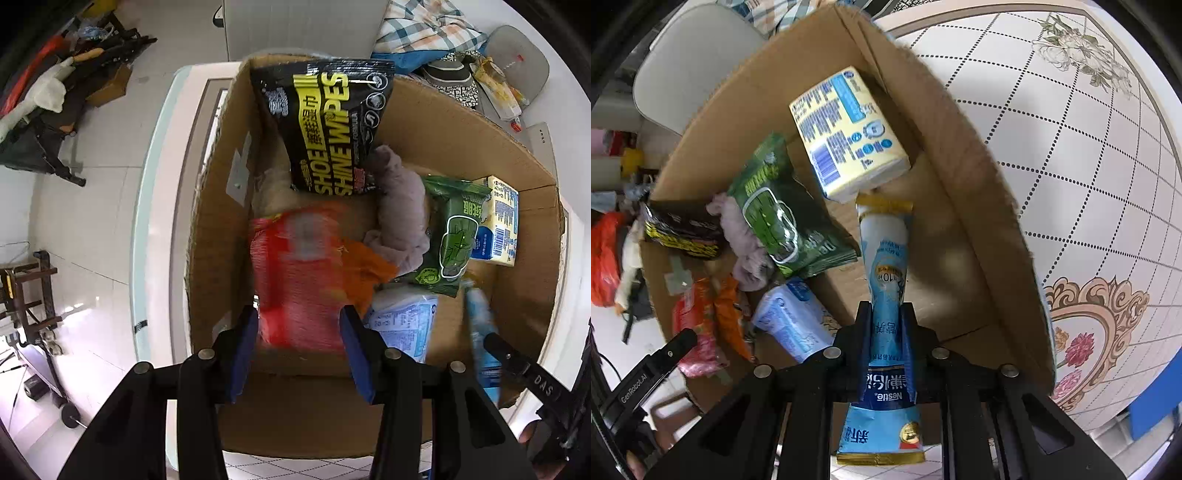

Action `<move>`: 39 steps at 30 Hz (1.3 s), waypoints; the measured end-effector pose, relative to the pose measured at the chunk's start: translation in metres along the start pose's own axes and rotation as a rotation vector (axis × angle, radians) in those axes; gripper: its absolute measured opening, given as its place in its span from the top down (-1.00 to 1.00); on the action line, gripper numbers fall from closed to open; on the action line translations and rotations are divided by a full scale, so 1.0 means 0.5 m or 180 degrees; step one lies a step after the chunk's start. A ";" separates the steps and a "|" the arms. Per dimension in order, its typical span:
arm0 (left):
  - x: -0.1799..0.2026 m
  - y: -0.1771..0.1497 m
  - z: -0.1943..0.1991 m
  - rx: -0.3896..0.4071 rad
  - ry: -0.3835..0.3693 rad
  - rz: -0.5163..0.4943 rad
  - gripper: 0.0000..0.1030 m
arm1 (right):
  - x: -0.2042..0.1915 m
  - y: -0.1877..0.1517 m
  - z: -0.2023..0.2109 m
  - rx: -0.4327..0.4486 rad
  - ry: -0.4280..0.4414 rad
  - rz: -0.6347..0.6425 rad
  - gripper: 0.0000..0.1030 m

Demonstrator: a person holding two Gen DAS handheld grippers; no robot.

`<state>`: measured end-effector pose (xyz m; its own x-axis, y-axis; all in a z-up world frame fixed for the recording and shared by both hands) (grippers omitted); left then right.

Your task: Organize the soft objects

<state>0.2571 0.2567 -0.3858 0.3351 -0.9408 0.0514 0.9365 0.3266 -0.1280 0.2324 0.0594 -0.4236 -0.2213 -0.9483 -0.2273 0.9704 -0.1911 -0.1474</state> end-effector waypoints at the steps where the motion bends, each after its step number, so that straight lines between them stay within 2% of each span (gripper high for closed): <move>1: 0.001 -0.002 0.001 -0.0011 -0.0043 0.0021 0.15 | -0.006 -0.002 -0.001 0.0004 0.0016 0.0050 0.27; 2: 0.000 -0.003 0.002 -0.0022 -0.0079 0.0038 0.14 | -0.009 -0.002 0.002 0.0013 0.0020 0.0090 -0.06; 4: 0.000 -0.005 0.013 0.0005 -0.0132 0.0033 0.08 | -0.019 -0.001 0.012 0.0068 0.0035 0.0201 -0.38; 5: 0.000 -0.006 0.022 0.0050 -0.0136 0.0025 0.02 | -0.024 0.000 0.018 0.0097 0.0012 0.0282 -0.39; 6: 0.000 -0.007 0.032 0.0097 -0.0144 0.0008 -0.15 | -0.027 -0.001 0.026 0.0120 -0.0015 0.0340 -0.39; 8: -0.001 -0.010 0.050 0.0157 -0.0194 0.0007 -0.33 | -0.032 -0.002 0.039 0.0125 -0.0001 0.0422 -0.40; 11: -0.001 -0.020 0.078 0.0264 -0.0259 0.0012 -0.43 | -0.035 -0.002 0.060 0.0175 -0.0035 0.0527 -0.42; 13: -0.001 -0.029 0.092 0.0343 -0.0258 -0.0006 -0.57 | -0.034 -0.002 0.075 0.0208 -0.0070 0.0605 -0.58; 14: 0.002 -0.035 0.100 0.0387 -0.0256 -0.0022 -0.75 | -0.032 -0.001 0.082 0.0214 -0.0088 0.0653 -0.64; 16: 0.004 -0.047 0.110 0.0444 -0.0257 -0.0038 -0.87 | -0.031 0.000 0.100 0.0259 -0.0161 0.0802 -0.67; 19: 0.013 -0.070 0.123 0.0504 -0.0289 -0.0038 -0.87 | -0.025 -0.016 0.124 0.0327 -0.0279 0.1012 -0.87; 22: 0.018 -0.095 0.133 0.0584 -0.0306 -0.0023 -0.88 | -0.030 -0.034 0.140 0.0386 -0.0374 0.1225 -0.93; 23: 0.023 -0.102 0.136 0.0614 -0.0301 -0.0024 -0.88 | -0.032 -0.041 0.145 0.0399 -0.0382 0.1268 -1.00; 29: 0.037 -0.141 0.169 0.0828 -0.0205 -0.0091 -0.89 | -0.039 -0.067 0.177 0.0576 -0.0492 0.1448 -1.00; 32: 0.041 -0.153 0.184 0.0915 -0.0199 -0.0080 -0.99 | -0.039 -0.079 0.192 0.0589 -0.0454 0.1446 -1.00; 39: 0.052 -0.168 0.226 0.1127 -0.0166 -0.0069 -0.99 | -0.028 -0.093 0.248 0.0793 -0.0567 0.1509 -1.00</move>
<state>0.1990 0.2151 -0.2616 0.3111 -0.9449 0.1019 0.9182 0.3264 0.2243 0.2022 0.0504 -0.2943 0.2430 -0.9690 -0.0440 0.9580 0.2326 0.1679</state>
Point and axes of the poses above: each gripper's, at about its wrist camera, not at the fingertips, and z roughly against the way its jaws point, x to its right, y to its top, the point moved 10 cm from there along -z, roughly the way its jaws point, and after that the axes turned 9 degrees about z, right-handed, at the moved point
